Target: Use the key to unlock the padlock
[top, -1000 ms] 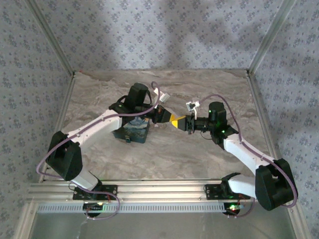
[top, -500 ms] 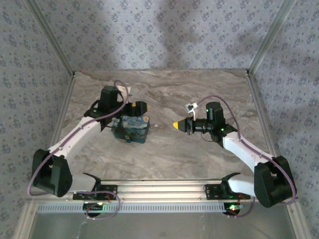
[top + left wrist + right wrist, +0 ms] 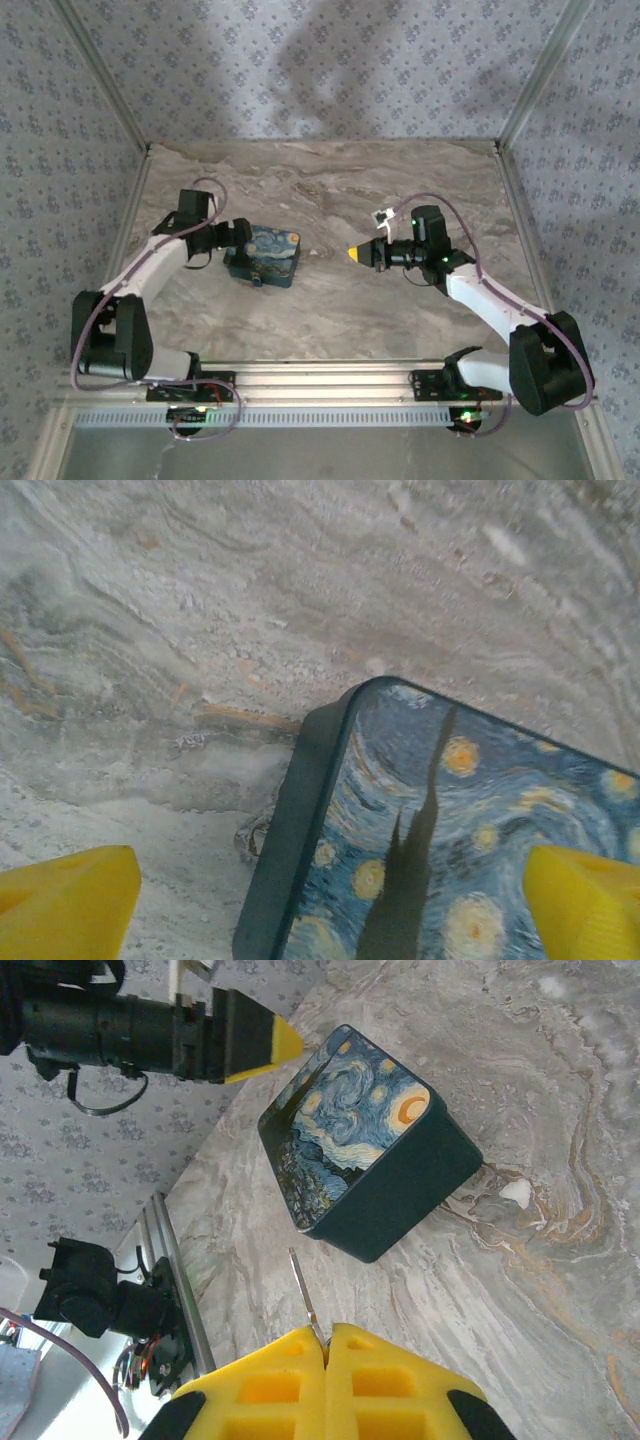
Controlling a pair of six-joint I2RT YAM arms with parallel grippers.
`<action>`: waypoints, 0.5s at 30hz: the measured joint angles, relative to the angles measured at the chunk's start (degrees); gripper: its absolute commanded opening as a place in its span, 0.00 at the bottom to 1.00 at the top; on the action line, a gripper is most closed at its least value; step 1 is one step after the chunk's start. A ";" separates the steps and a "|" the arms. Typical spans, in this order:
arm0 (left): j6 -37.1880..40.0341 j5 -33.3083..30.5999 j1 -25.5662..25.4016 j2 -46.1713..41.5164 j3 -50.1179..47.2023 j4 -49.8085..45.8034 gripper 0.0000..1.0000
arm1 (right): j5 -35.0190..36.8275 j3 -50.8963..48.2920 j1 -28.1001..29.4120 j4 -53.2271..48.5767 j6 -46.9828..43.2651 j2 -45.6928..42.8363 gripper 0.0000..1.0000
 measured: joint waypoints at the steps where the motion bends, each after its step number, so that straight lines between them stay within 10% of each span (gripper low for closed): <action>1: 0.33 0.46 0.00 1.14 0.00 0.07 0.92 | 0.11 0.07 0.04 -0.07 0.00 0.04 0.00; 15: -0.17 8.92 -7.10 15.13 7.56 7.65 0.63 | 0.76 0.35 0.55 -1.25 -0.28 0.22 0.00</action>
